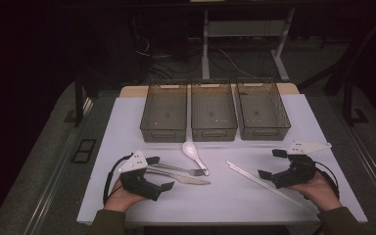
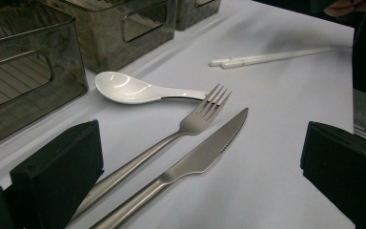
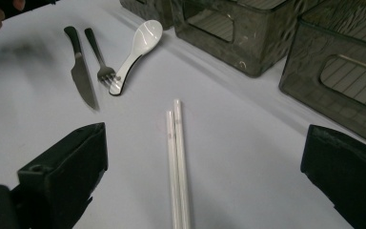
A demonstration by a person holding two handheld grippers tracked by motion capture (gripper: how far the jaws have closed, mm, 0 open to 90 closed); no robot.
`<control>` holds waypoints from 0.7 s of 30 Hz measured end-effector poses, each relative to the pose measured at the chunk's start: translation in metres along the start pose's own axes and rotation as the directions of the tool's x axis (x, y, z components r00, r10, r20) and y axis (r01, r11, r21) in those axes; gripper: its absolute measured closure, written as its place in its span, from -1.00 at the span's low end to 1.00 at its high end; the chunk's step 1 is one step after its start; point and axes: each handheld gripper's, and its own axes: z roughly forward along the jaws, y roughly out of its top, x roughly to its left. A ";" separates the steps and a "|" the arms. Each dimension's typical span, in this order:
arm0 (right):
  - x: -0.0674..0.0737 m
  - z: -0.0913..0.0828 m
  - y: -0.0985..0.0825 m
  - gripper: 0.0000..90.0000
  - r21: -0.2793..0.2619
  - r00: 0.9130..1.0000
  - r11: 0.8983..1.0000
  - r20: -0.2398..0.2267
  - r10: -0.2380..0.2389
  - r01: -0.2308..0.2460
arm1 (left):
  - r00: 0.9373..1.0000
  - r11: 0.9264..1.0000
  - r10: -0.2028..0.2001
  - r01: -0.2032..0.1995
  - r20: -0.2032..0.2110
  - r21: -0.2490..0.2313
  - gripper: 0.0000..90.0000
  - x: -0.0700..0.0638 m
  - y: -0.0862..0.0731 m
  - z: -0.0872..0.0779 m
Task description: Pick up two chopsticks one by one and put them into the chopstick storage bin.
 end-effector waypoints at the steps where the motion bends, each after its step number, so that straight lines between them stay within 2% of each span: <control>1: -0.002 0.000 0.003 -0.96 -0.004 1.000 1.000 -0.004 0.006 -0.006 | 1.000 1.000 0.001 -0.001 0.000 0.004 -1.00 0.000 -0.001 0.000; 6: -0.006 0.000 0.009 -0.96 -0.025 1.000 1.000 -0.006 0.013 -0.014 | 1.000 1.000 0.002 -0.002 -0.005 0.002 -1.00 -0.001 -0.001 -0.002; 14: -0.008 0.007 0.019 -0.96 -0.026 0.999 1.000 -0.041 0.011 -0.013 | 1.000 1.000 -0.003 0.003 -0.015 0.001 -1.00 -0.002 0.000 -0.002; 21: -0.008 0.016 0.026 -0.96 0.018 0.998 1.000 -0.064 0.016 -0.015 | 1.000 1.000 -0.004 0.004 -0.013 0.006 -1.00 -0.003 0.000 -0.002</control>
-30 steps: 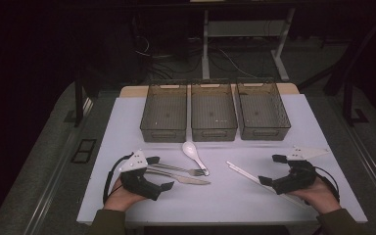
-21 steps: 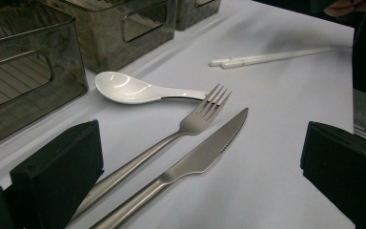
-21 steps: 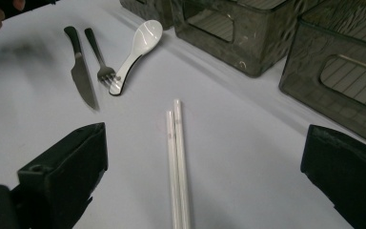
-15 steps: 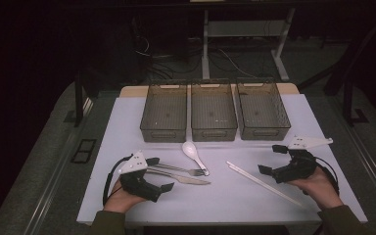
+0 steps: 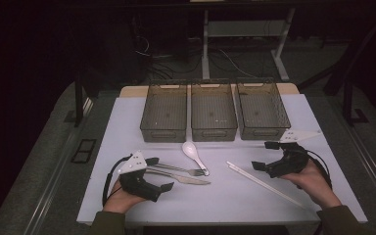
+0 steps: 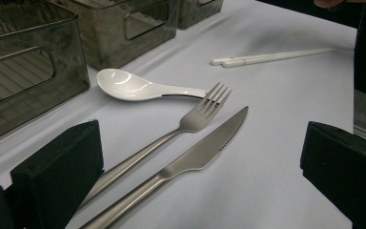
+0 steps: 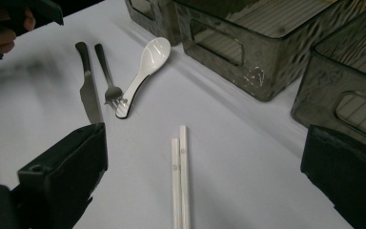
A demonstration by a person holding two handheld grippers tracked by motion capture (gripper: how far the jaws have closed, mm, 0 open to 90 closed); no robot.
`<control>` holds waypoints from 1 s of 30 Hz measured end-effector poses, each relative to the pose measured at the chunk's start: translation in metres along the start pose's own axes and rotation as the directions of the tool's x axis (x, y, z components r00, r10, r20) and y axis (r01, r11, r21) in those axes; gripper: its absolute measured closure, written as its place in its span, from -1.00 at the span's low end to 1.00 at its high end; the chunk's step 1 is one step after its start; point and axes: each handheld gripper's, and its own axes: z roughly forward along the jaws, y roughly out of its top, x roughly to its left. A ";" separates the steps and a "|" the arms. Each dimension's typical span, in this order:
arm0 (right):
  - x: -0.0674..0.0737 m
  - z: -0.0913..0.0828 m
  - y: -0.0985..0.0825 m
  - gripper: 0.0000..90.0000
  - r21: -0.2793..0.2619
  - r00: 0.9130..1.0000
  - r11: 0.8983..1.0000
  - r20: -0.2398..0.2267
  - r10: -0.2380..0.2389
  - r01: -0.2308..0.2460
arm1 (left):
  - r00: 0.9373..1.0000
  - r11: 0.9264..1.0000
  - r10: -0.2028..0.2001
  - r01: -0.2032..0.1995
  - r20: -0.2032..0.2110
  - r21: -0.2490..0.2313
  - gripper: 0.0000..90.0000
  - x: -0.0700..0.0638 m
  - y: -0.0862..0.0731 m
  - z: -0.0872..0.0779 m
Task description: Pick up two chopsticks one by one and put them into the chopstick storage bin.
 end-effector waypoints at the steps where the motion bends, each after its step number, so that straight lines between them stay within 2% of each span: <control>1: 0.000 0.002 0.001 -0.96 0.015 1.000 1.000 -0.003 0.000 0.001 | 1.000 1.000 0.000 0.000 0.002 -0.001 -1.00 -0.001 0.000 0.000; 8: 0.002 0.010 0.006 -0.96 0.071 0.999 0.997 -0.034 -0.013 0.015 | 1.000 1.000 0.001 -0.001 0.004 0.001 -1.00 -0.001 0.000 0.001; 14: 0.004 0.019 0.011 -0.95 0.106 0.999 0.994 -0.027 -0.038 0.040 | 1.000 1.000 0.000 0.000 0.004 0.004 -1.00 -0.001 0.000 0.002; 15: 0.005 0.020 0.011 -0.87 0.113 0.999 0.992 -0.023 -0.048 0.051 | 1.000 1.000 0.001 -0.001 0.004 0.003 -1.00 -0.001 0.000 0.002; 18: 0.006 0.023 0.011 -0.85 0.128 0.998 0.990 -0.015 -0.063 0.065 | 1.000 1.000 0.005 -0.005 0.007 0.010 -1.00 -0.001 0.000 0.003; 19: 0.006 0.024 0.010 -0.67 0.148 0.997 0.986 -0.008 -0.072 0.072 | 1.000 1.000 0.005 -0.005 0.007 0.011 -1.00 -0.001 0.000 0.003; 21: 0.006 0.024 0.009 -0.67 0.150 0.997 0.986 0.005 -0.077 0.075 | 1.000 1.000 0.005 -0.005 0.007 0.010 -1.00 -0.001 0.000 0.002; 23: 0.007 0.025 0.008 -0.50 0.169 0.997 0.983 0.015 -0.074 0.070 | 1.000 1.000 0.006 -0.006 0.007 0.010 -1.00 -0.001 0.000 0.002; 30: 0.006 0.028 0.001 -0.12 0.220 0.996 0.973 0.026 -0.081 0.074 | 1.000 1.000 0.015 -0.015 0.008 0.011 -1.00 0.000 0.000 0.002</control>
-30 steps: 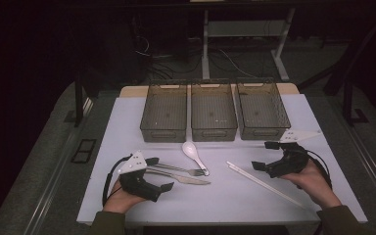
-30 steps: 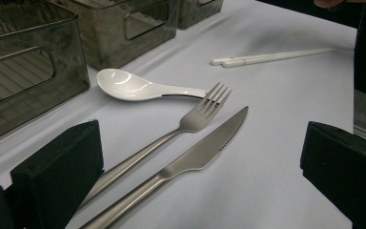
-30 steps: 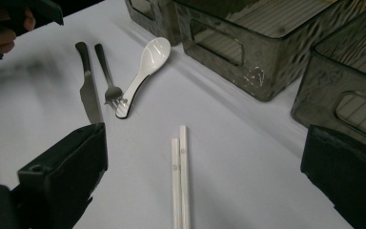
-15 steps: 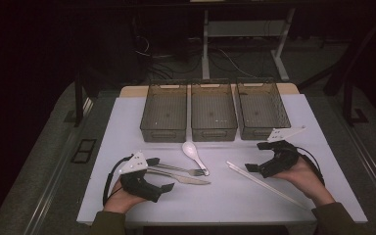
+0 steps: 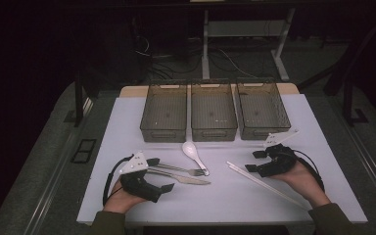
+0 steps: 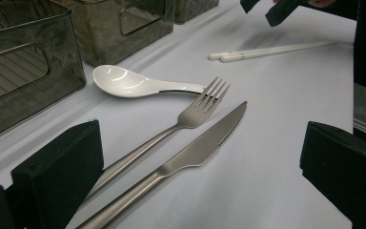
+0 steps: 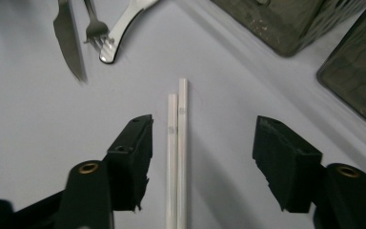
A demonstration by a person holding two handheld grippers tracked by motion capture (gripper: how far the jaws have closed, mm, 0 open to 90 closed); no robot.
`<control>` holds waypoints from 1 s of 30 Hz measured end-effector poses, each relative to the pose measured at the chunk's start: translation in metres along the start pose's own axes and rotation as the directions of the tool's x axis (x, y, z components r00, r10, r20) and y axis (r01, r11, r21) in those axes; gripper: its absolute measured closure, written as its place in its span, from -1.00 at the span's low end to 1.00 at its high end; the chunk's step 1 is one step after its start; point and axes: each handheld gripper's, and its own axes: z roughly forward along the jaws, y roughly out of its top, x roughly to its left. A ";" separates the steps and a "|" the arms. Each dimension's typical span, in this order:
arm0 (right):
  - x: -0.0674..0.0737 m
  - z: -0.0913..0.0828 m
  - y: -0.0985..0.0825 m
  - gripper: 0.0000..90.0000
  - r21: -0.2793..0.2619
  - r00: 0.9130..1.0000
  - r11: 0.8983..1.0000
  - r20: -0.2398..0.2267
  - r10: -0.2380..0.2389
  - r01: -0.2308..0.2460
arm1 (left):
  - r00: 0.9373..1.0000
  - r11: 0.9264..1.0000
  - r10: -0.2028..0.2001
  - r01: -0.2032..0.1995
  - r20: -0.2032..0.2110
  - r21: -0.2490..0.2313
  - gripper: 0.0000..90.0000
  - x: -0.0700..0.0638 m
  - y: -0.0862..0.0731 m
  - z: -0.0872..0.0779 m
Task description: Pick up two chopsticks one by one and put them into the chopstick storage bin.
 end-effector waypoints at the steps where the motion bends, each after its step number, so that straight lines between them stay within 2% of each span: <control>1: 0.001 0.001 -0.001 -0.08 0.010 1.000 1.000 0.007 -0.003 0.003 | 1.000 1.000 -0.001 0.001 -0.001 0.001 -1.00 0.000 0.000 0.000; 7: 0.003 0.003 -0.003 0.13 0.039 1.000 0.999 0.009 -0.014 0.014 | 1.000 1.000 -0.006 0.006 0.000 0.002 -1.00 0.000 0.000 0.000; 8: 0.004 0.004 -0.005 0.23 0.051 1.000 0.999 0.007 -0.017 0.017 | 1.000 1.000 -0.007 0.007 -0.001 0.003 -1.00 -0.001 0.000 0.000; 12: 0.006 0.007 -0.008 0.42 0.081 1.000 0.996 -0.005 -0.027 0.028 | 1.000 1.000 -0.006 0.006 0.000 0.004 -1.00 -0.001 0.000 0.000; 17: 0.007 0.009 -0.010 0.60 0.112 1.000 0.993 -0.011 -0.024 0.025 | 1.000 1.000 -0.005 0.005 -0.001 0.006 -1.00 -0.001 -0.001 0.000; 30: 0.007 0.014 -0.015 0.78 0.168 0.999 0.985 -0.020 -0.031 0.034 | 1.000 1.000 -0.005 0.005 -0.002 0.007 -1.00 -0.001 -0.001 0.000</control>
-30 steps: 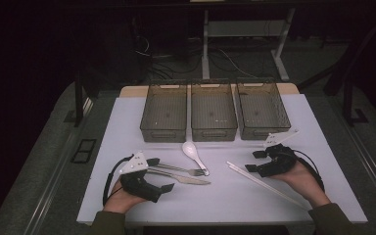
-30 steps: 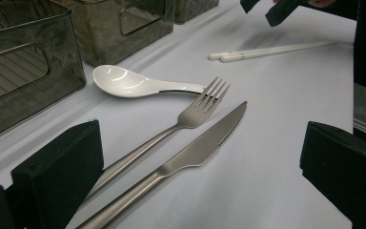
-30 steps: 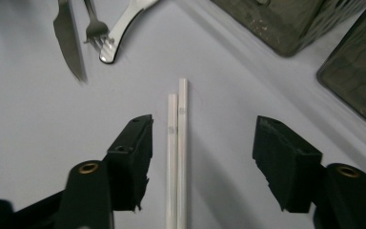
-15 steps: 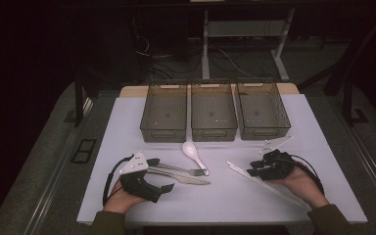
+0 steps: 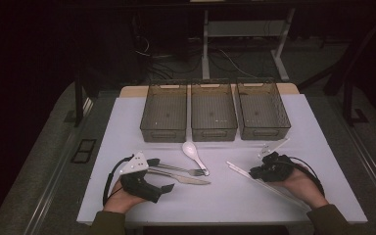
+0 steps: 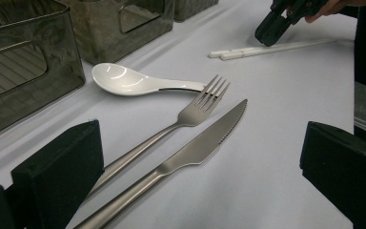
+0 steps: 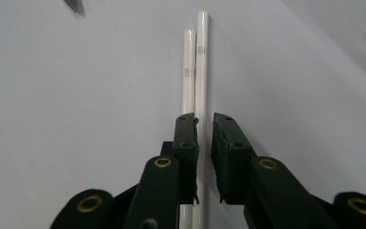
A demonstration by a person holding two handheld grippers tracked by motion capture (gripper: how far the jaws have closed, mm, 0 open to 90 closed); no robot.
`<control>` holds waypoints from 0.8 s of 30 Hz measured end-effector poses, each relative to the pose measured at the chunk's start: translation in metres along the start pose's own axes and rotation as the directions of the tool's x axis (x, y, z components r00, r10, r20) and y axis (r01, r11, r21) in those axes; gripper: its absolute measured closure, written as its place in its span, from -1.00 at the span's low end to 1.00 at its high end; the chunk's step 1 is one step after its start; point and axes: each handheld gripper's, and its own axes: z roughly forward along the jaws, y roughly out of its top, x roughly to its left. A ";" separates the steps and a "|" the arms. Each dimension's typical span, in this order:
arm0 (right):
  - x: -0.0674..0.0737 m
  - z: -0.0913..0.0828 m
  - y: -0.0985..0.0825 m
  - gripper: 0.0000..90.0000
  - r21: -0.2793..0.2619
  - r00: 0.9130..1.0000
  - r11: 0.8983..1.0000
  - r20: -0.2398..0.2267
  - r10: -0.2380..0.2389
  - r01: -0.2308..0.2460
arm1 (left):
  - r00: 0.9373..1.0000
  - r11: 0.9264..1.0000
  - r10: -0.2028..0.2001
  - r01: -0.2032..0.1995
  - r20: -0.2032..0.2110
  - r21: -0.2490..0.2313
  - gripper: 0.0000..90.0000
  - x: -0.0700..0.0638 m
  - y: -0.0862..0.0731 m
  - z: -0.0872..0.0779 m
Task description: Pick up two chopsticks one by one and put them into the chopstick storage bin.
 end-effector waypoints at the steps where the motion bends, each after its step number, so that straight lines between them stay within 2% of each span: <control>1: 0.000 0.001 0.000 0.80 0.003 1.000 1.000 -0.001 -0.002 0.002 | 1.000 1.000 -0.003 0.003 0.000 -0.001 -1.00 0.000 0.000 0.000; 16: -0.001 0.003 -0.001 0.83 0.046 0.999 0.999 0.033 -0.019 0.017 | 1.000 1.000 -0.001 0.001 -0.001 -0.001 -1.00 0.000 0.000 0.001; 20: -0.001 0.005 0.006 0.82 0.101 0.999 0.994 0.033 -0.030 0.027 | 1.000 1.000 0.005 -0.005 0.001 0.004 -1.00 0.001 0.000 0.002; 24: -0.003 0.007 0.015 0.82 0.167 0.999 0.985 0.027 -0.039 0.034 | 1.000 1.000 0.003 -0.003 0.003 0.005 -1.00 0.000 0.000 0.002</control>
